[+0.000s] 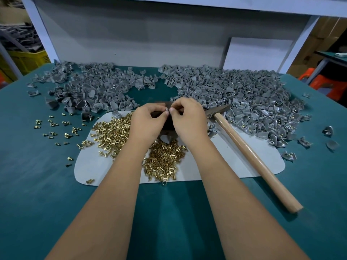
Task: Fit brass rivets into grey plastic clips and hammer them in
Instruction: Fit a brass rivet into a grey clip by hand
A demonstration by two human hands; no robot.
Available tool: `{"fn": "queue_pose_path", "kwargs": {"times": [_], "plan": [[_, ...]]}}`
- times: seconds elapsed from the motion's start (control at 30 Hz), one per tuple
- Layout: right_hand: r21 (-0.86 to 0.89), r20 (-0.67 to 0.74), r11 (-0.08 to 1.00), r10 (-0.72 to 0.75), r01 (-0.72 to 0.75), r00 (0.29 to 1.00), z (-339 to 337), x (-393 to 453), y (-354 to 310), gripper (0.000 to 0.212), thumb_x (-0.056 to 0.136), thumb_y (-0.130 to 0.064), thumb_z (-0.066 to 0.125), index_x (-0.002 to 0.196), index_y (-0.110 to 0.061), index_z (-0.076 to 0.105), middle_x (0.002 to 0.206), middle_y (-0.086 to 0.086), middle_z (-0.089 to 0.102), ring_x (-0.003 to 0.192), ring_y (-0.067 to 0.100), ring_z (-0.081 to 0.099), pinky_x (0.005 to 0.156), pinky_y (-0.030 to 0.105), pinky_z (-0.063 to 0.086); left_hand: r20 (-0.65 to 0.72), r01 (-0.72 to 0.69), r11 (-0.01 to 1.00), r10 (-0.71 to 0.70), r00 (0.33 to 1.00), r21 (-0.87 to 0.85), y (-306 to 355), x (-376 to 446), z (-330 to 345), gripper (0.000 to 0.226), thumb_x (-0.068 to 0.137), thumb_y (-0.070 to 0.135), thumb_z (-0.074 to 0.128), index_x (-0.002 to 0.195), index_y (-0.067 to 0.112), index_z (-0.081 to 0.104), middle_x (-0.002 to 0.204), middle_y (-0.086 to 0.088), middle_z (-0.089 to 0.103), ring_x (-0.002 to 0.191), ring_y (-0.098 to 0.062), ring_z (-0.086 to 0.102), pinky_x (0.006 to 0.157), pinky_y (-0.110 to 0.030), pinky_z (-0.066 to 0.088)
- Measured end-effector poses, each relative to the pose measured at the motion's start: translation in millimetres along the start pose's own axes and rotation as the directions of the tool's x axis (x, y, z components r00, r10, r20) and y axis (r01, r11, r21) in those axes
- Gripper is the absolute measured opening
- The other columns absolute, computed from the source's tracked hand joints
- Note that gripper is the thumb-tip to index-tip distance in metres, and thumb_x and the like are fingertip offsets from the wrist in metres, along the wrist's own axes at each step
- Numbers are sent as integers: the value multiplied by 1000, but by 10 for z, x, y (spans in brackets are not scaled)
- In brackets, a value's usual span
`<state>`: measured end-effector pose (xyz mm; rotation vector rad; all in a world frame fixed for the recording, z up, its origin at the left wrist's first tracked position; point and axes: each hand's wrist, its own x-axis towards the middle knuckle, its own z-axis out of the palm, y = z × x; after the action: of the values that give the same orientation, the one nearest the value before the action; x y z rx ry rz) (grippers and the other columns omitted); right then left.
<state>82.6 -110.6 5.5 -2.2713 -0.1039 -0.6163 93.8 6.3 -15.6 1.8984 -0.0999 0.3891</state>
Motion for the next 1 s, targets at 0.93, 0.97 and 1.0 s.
{"fn": "queue_pose_path", "kwargs": {"times": [0.93,0.97,1.0], "plan": [[-2,-78,996,88,-88,993,58,-23,-78,8,86,-13,64,79,-16,68,89,-6,63,95,19,52,86,42,43,0,23,1000,-23,1000,-17,14,-3,-11,13,85,16,71,84,29,75,83,20,66,88,-2,63,84,-25,51],[-4,-69,995,94,-95,993,55,-21,-78,9,87,-13,64,79,-17,68,89,-6,63,95,20,52,86,42,44,0,22,1000,-22,1000,-17,14,-5,-11,11,85,16,71,86,27,75,84,18,67,90,-5,64,86,-26,51],[1,-57,995,101,-101,993,51,-18,-77,9,87,-14,64,80,-17,68,89,-6,64,95,20,53,86,42,45,0,20,1000,-20,1000,-20,13,-8,-10,11,85,16,71,86,26,75,85,16,67,91,-6,64,87,-26,51]]}}
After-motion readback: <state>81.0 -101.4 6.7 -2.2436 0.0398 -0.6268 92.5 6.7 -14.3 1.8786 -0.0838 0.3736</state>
